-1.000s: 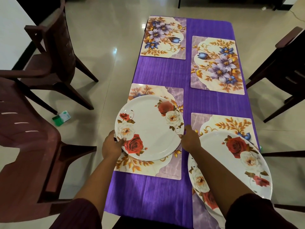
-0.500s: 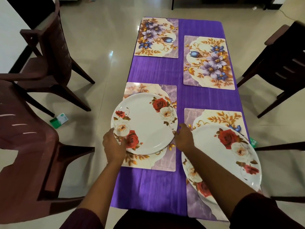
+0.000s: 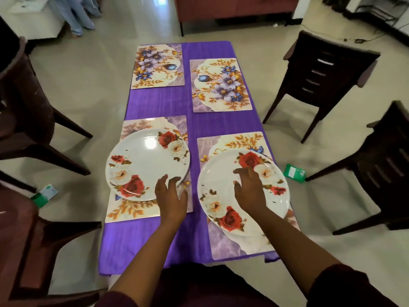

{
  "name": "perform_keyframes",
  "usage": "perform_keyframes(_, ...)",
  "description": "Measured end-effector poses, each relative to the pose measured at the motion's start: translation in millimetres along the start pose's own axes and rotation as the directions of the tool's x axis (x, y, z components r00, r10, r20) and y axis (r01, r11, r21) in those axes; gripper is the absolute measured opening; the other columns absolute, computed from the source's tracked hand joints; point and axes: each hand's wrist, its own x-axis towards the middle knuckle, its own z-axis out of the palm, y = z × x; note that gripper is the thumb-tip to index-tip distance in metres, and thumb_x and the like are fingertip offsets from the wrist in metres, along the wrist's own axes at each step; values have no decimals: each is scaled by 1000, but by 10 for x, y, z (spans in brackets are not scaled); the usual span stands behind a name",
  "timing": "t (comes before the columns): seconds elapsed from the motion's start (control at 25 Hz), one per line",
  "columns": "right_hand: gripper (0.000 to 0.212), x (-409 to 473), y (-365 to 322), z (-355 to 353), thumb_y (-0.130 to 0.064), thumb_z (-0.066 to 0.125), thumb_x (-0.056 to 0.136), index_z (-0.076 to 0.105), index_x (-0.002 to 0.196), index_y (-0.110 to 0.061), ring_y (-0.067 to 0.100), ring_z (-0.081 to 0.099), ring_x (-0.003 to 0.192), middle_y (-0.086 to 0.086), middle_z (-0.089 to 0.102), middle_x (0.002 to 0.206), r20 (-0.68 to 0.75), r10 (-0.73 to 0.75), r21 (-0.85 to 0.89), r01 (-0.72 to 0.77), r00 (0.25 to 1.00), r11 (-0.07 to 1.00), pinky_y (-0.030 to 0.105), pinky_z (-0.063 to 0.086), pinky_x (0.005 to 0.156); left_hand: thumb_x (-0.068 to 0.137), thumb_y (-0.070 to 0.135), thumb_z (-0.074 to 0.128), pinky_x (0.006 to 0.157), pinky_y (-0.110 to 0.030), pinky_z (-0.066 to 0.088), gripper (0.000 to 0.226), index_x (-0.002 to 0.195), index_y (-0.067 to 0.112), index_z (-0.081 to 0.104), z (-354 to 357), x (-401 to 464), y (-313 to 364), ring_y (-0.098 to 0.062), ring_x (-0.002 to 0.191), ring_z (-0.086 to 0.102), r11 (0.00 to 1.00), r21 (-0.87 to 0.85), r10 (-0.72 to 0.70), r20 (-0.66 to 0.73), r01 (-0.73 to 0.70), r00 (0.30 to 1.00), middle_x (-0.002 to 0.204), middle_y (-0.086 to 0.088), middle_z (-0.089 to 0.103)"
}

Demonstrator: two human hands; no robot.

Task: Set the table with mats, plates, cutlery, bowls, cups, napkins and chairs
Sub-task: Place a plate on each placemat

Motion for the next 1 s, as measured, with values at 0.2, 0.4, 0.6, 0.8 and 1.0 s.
perform_keyframes(0.2,37,-541,552,-180,-9,73,78,63,113,-16,33,56,113,10,62,118,-66,112,-91,-118,992,989,47,45,99,82,17,68,109,-44,29,40,121,13,60,318,-274,218,-36,131,36,979,38,194,137,-201,971,139,-17,44)
perform_keyframes(0.4,35,-1058,953,-364,-15,65,78,63,113,-14,35,55,114,12,60,118,-141,241,-208,-266,960,941,48,45,98,84,23,63,112,-51,28,38,121,14,59,536,-389,527,-36,135,34,937,-5,338,262,-349,904,141,-15,45)
perform_keyframes(0.6,49,-1742,923,-483,-16,53,73,59,121,-8,37,55,110,13,59,116,-352,498,-99,-561,792,822,45,44,96,85,33,54,113,-50,25,44,124,14,58,665,-439,664,-36,137,32,866,-80,485,378,-494,789,145,-15,42)
perform_keyframes(0.8,75,-2771,640,-374,-16,75,71,44,139,-9,37,50,118,16,54,126,-450,662,-133,-778,599,614,51,42,101,89,21,66,111,-46,29,40,126,12,56,706,-849,932,-35,135,35,741,-240,664,396,-627,634,143,-16,43)
perform_keyframes(1.0,77,-3961,116,86,-21,75,74,37,141,-17,34,44,126,10,49,132,-356,846,-186,-917,398,353,56,36,106,81,11,57,111,-36,24,37,118,5,60,685,-1573,622,-34,130,38,528,-548,842,438,-649,315,133,-19,49)
